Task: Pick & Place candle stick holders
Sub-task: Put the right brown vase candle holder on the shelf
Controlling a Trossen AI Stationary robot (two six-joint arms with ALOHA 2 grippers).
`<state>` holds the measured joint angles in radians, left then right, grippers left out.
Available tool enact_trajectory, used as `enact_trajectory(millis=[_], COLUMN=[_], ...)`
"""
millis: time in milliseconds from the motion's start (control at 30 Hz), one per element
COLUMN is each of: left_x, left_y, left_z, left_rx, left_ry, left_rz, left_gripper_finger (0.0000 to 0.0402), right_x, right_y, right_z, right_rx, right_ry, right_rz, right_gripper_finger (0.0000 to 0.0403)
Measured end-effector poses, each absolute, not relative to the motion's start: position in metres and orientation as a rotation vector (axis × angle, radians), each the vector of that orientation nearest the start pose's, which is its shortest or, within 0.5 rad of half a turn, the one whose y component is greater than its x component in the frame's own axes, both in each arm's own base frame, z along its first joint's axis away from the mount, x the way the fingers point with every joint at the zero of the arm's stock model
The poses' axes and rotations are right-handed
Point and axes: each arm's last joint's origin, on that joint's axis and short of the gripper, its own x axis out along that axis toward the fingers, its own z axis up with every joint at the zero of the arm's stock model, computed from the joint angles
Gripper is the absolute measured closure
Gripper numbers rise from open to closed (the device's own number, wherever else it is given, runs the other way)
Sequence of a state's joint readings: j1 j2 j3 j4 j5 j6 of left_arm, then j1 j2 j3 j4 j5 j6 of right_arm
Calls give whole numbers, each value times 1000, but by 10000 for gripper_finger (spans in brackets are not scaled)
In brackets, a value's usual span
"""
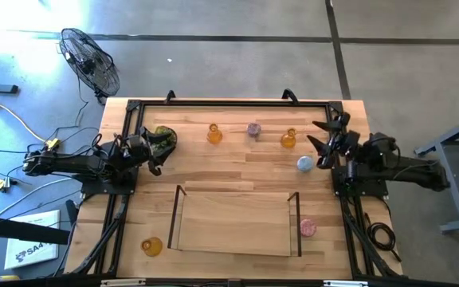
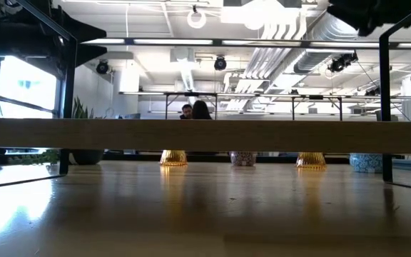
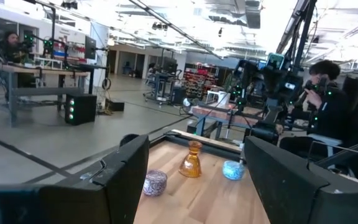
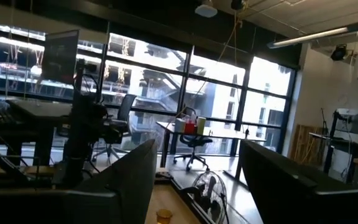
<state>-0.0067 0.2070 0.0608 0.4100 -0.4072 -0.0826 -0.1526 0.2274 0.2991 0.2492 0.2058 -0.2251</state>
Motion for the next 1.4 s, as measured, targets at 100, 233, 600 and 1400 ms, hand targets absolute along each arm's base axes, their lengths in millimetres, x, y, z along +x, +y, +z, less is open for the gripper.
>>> enact_trajectory(millis=[100,233,600,1400], left_x=[104,105,106,105], left_y=[11,11,11,11], left_z=[205,202,199,199], left_rx=[-129,-121,-114,-125], left_ry=[-264,-233,-199,-202], left_rz=[389,391,396,396], left_gripper_finger=[140,140,140,140], right_x=[97,108,147,213], right_y=[-23,-29,-47,-172], right_z=[290,309,371,353], right_rx=[-134,-129,-77,333], right_ry=[-229,-24,451,1302], right_rz=[-455,-588,-875,-691], right_gripper_finger=[178,178,179,179])
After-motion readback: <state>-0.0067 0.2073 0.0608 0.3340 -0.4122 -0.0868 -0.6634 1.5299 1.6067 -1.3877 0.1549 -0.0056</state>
